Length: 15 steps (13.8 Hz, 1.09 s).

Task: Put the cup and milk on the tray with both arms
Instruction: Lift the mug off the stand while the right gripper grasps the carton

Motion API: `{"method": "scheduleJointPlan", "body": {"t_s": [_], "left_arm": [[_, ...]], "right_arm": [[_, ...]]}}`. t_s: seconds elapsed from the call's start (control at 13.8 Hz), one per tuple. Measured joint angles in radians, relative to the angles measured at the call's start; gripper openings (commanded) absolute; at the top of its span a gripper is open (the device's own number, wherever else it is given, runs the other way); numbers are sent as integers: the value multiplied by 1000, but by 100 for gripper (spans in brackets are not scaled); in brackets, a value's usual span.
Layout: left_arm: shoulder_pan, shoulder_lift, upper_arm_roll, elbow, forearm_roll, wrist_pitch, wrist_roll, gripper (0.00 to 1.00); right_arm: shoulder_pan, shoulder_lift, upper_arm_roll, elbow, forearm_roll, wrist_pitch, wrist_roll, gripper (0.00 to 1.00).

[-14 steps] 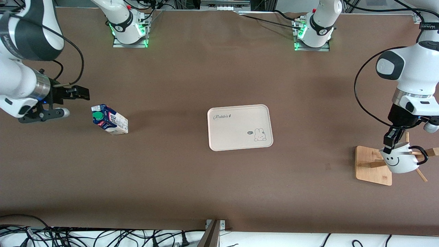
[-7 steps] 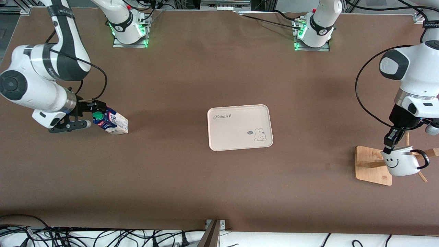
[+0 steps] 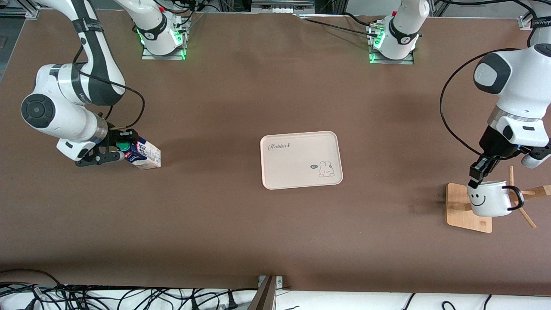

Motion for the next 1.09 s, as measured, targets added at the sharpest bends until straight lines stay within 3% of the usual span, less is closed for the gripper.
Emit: {"method": "scheduleJointPlan", "body": {"t_s": [0.29, 0.65, 1.09], "left_arm": [[-1, -17, -39, 96, 27, -260, 9, 0], [-2, -27, -73, 343, 28, -875, 15, 0], [-62, -1, -76, 469, 28, -1169, 27, 0]], "right_arm": [[8, 0, 1, 14, 2, -5, 0, 37], [98, -1, 11, 137, 22, -141, 90, 37], [147, 9, 12, 172, 66, -152, 161, 37]]}}
